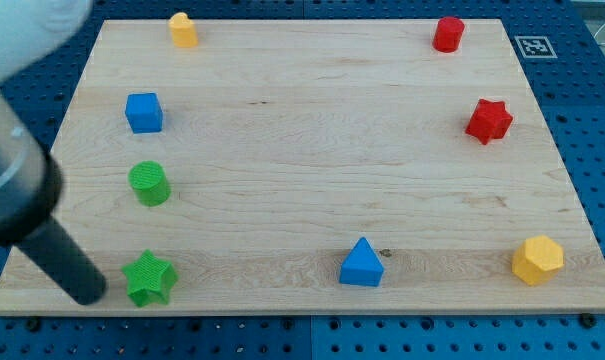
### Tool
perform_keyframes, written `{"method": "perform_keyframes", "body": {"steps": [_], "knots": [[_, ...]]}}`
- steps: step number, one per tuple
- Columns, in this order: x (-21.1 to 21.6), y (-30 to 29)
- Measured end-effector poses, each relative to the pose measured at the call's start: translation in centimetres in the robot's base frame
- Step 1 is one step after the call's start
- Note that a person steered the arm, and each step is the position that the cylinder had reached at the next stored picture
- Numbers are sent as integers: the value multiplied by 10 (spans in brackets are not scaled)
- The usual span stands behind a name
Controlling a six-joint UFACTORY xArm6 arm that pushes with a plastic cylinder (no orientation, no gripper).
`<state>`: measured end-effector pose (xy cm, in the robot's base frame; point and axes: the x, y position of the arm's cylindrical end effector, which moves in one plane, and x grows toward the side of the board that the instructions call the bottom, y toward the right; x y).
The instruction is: Slide green star to green circle
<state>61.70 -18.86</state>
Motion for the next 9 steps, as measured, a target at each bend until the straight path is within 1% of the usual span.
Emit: {"method": "perform_keyframes", "body": {"steps": [1,2,4,5,6,7,9], "knots": [[2,8],[1,45],[-16,90],[-16,134],[-17,163],[-34,154],[-52,73]]}}
